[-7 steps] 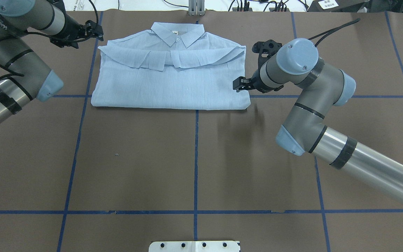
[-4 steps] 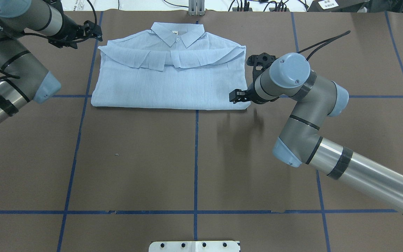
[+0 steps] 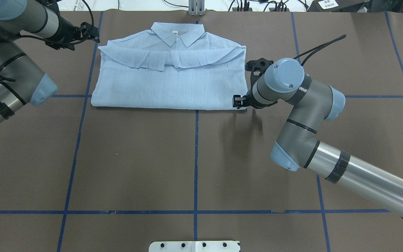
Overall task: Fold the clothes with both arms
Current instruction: 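Move the right gripper down to the folded side edge nearest it and grasp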
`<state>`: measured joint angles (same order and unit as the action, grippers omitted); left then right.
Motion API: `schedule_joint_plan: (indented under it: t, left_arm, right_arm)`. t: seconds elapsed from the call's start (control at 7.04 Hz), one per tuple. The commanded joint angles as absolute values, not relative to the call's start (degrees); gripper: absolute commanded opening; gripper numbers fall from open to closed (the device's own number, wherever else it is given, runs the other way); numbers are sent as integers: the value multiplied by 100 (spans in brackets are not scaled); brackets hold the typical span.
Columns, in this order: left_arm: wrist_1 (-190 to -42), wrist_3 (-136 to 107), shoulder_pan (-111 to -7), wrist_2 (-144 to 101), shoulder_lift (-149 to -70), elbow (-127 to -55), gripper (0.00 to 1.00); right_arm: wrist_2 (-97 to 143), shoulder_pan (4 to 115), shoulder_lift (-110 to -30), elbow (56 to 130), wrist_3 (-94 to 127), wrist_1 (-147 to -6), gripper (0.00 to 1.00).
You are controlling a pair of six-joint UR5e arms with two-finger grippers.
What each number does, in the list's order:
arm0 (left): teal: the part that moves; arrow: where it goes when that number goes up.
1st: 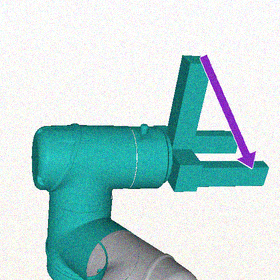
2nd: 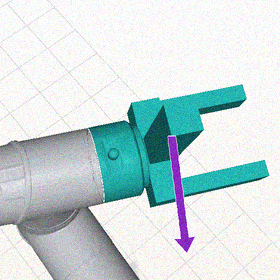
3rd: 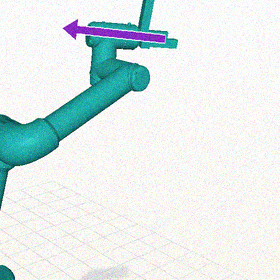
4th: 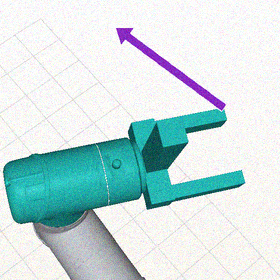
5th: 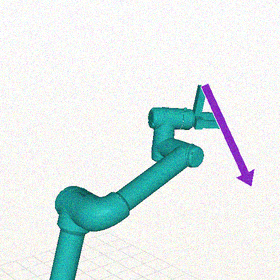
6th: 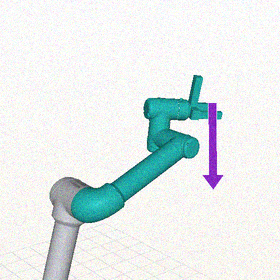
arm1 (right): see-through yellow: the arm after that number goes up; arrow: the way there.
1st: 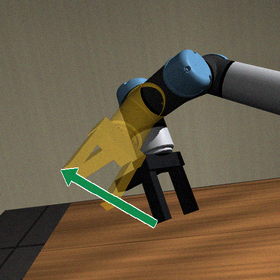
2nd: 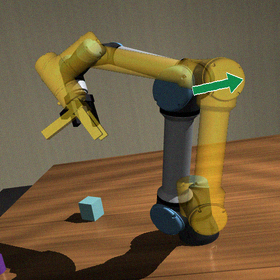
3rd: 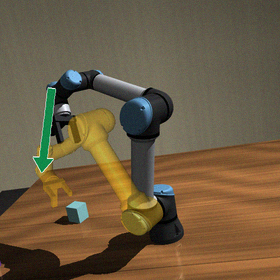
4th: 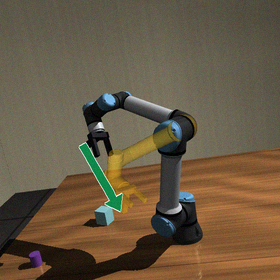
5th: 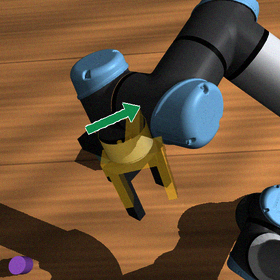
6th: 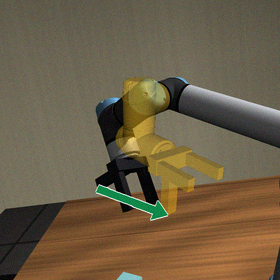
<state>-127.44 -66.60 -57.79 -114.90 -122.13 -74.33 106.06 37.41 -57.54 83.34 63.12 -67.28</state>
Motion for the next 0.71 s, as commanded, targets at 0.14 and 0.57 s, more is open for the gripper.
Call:
schedule_joint_plan:
  t: [0.14, 0.57]
  left_arm:
    - [-12744, -6653, -5783, -11487, -12182, -7462, 98]
    - [-12735, -6653, -5783, -11479, -12182, -7523, 97]
  right_arm:
    - [10608, 3691, -5774, 8341, 6311, -6741, 45]
    - [10678, 3735, -5792, 8542, 6311, -6802, 0]
